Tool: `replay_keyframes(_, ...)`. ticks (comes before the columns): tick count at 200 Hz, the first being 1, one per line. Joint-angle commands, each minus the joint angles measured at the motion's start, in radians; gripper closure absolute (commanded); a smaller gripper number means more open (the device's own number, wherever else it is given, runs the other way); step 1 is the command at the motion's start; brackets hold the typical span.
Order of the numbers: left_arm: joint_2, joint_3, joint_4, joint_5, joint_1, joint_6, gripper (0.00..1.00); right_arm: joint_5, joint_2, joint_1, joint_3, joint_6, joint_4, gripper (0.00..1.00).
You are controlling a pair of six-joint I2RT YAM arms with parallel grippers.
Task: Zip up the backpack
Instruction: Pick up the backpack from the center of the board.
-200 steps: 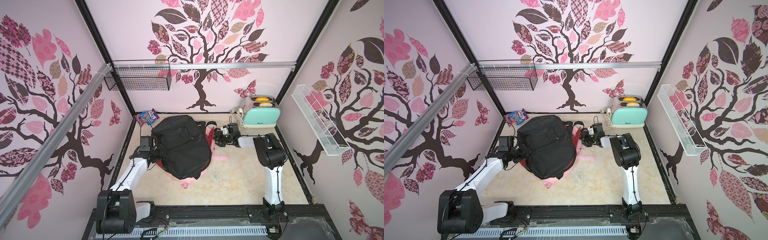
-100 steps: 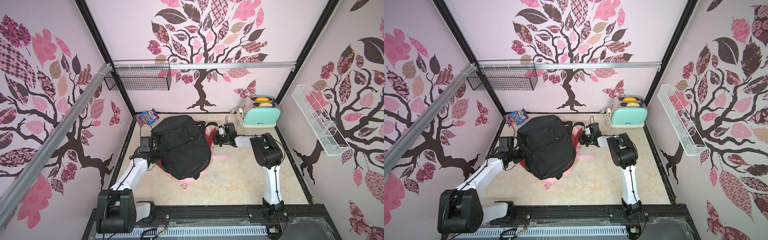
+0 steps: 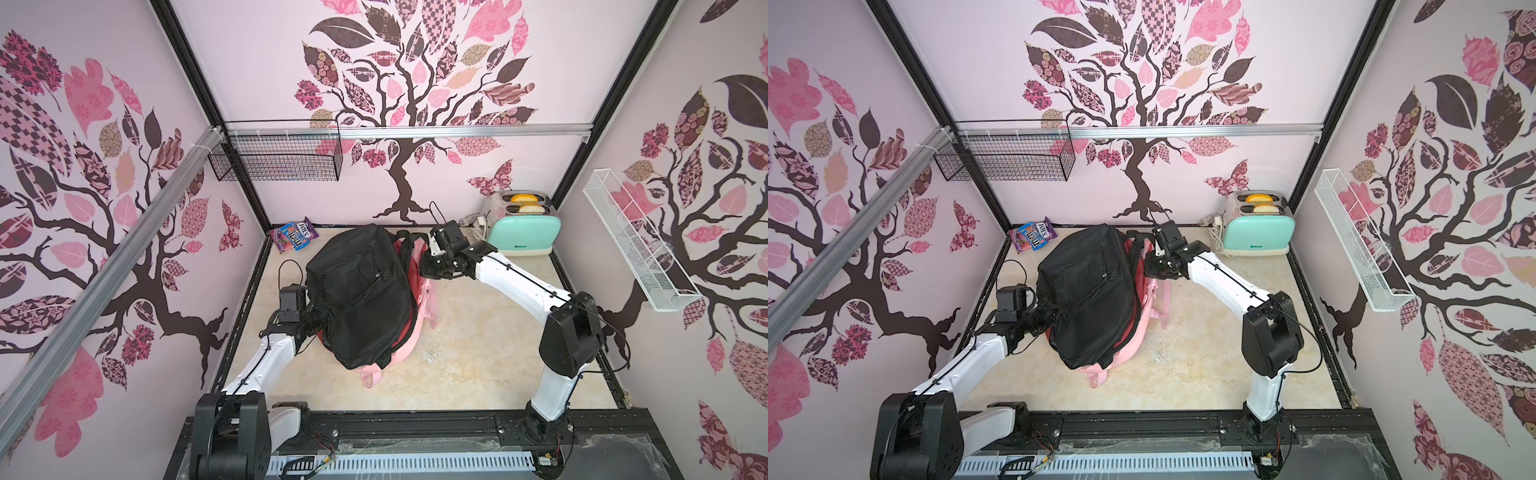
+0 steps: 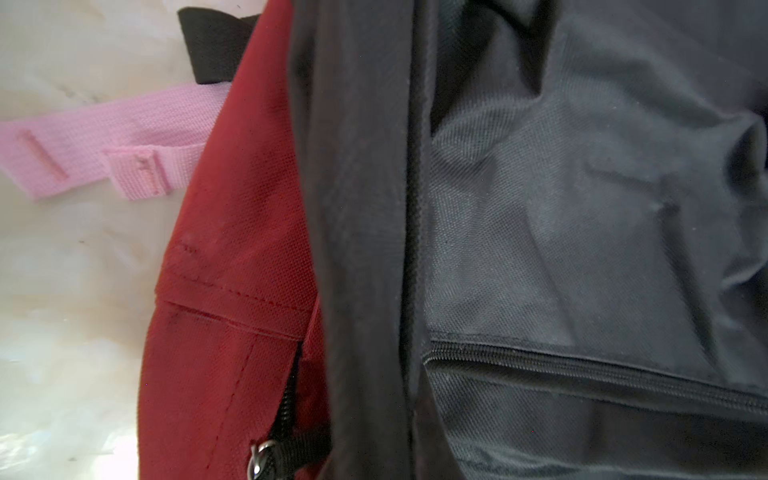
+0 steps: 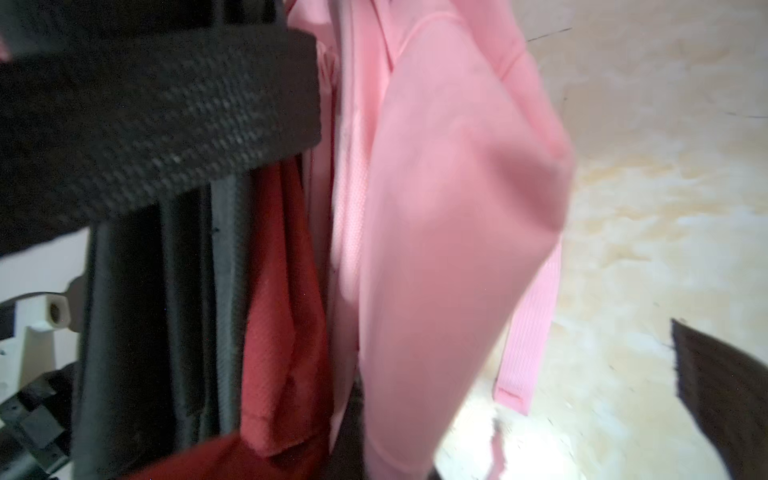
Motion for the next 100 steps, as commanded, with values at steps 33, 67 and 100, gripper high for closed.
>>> replay_keyframes(33, 0.002, -0.052, 0.056, 0.002, -0.011, -0.045, 0.92, -0.005, -0.162, 0.021, 0.164, -0.101, -0.213, 1.0)
replay_keyframes(67, -0.015, -0.069, 0.097, 0.03, -0.011, -0.057, 0.6, -0.268, -0.23, 0.014, 0.168, -0.051, -0.098, 1.0)
replay_keyframes(100, -0.104, -0.076, 0.107, 0.058, -0.012, -0.068, 0.47, -0.139, -0.184, 0.015, 0.285, -0.072, -0.25, 1.0)
